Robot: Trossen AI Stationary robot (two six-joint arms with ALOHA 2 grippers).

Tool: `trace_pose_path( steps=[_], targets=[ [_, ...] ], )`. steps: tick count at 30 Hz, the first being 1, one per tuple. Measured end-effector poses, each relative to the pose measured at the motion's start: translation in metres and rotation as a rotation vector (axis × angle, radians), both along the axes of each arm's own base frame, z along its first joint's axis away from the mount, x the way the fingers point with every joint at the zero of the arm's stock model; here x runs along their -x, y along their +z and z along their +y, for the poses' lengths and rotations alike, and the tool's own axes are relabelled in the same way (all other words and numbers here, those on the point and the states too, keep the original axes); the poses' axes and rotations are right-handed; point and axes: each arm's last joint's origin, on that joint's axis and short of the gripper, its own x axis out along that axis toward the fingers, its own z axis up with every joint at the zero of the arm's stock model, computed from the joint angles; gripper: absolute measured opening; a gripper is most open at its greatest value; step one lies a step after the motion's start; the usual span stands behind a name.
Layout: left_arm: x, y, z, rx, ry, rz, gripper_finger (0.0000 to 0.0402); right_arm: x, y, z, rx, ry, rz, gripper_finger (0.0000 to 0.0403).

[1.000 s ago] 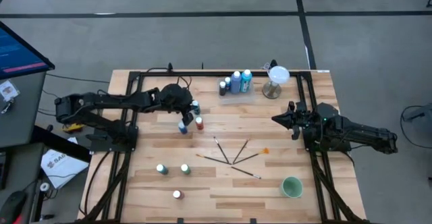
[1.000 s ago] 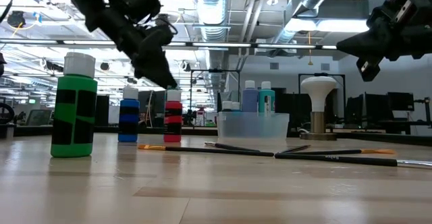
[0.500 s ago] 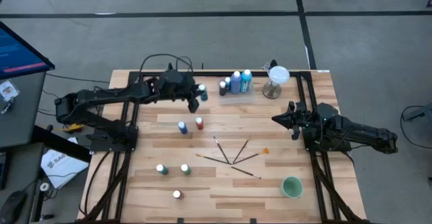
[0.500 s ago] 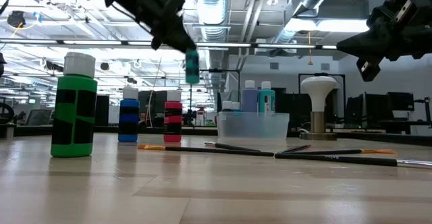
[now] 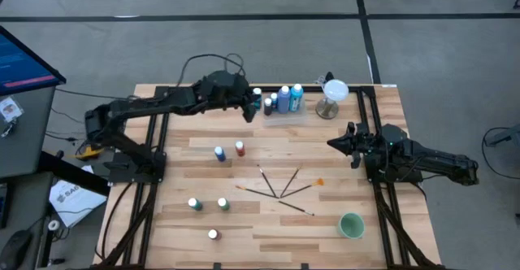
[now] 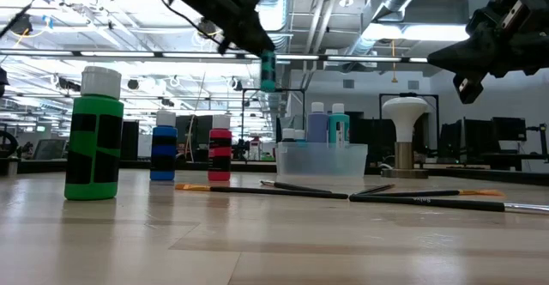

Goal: Pick & Place Paint Supplies
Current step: Put the light blue paint bottle into the transparent bin

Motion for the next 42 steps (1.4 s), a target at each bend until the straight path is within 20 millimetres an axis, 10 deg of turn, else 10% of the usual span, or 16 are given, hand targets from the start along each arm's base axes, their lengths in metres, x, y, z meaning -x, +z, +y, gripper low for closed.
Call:
trace_pose_path(
  steps=[17,42],
  targets=[
    [-0.067,-0.059,0.02,-0.025,-0.068,0.013,0.0,0.0,-0.001,0.0,-0.003,-0.017,0.006,0.0003],
    [-0.091,-0.12,0.03,-0.13,-0.104,0.084,0.0,0.0,-0.002,0.0,-0.006,-0.018,0.02,0.0003]
  ],
)
